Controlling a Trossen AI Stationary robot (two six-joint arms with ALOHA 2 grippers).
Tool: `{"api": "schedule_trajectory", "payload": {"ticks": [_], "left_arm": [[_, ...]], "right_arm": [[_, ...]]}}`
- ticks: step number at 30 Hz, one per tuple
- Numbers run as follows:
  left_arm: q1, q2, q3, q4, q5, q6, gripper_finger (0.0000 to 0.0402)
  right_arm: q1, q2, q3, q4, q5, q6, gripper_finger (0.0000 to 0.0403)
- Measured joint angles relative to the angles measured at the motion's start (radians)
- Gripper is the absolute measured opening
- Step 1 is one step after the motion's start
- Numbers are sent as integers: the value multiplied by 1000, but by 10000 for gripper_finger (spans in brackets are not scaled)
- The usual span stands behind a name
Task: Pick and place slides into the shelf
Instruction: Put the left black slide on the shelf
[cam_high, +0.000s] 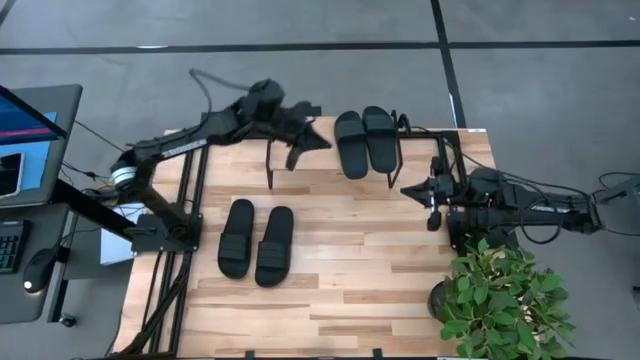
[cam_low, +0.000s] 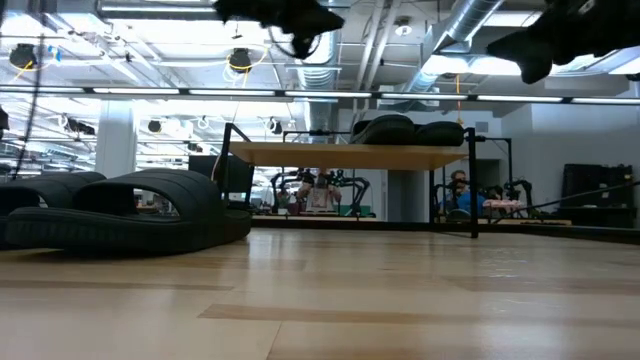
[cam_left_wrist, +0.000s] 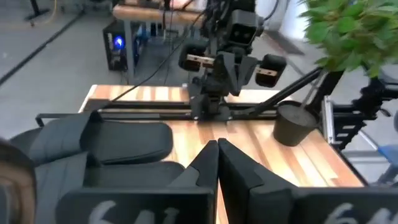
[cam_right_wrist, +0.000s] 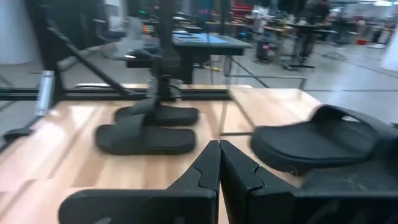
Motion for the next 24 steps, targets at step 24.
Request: {"api": "schedule_trajectory", "payload": {"ticks": [24], "left_arm": [[8,-666,-941,419,-210,19,0]], "right_arm": [[233,170,0,11,4,-55,0]]}}
